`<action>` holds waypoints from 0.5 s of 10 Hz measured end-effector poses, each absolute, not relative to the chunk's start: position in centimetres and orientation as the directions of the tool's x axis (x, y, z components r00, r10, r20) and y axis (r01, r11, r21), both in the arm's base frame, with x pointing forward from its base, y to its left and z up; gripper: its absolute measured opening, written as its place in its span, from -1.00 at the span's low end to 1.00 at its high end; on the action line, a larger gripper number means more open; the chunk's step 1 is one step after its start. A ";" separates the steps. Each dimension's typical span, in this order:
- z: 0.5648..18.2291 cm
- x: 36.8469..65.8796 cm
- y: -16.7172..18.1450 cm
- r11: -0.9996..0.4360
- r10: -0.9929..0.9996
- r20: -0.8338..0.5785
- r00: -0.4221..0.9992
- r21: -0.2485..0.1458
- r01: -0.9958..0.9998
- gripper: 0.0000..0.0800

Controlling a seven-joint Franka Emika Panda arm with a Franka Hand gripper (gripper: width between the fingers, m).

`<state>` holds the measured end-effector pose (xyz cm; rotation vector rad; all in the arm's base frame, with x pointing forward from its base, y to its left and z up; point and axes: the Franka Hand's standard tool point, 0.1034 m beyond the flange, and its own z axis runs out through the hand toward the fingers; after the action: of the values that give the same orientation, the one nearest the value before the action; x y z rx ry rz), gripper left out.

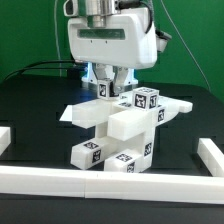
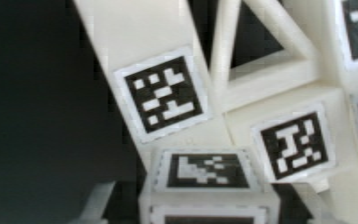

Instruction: Assemble chair

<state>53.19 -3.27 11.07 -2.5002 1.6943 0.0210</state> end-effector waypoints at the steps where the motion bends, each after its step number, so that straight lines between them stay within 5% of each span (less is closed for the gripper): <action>1: 11.1 53.2 -3.3 -0.264 -0.958 -0.093 0.272 -0.090 -0.960 -0.29; 5: 11.0 53.3 -3.1 0.182 -0.973 -0.154 -0.172 -0.056 -0.982 -0.29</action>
Offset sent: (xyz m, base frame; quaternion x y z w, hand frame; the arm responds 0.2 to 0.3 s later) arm -0.0048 -0.0032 -0.0021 -0.0006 -0.0036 0.3235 0.9462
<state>53.33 -3.13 11.04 -1.9135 2.2918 0.0829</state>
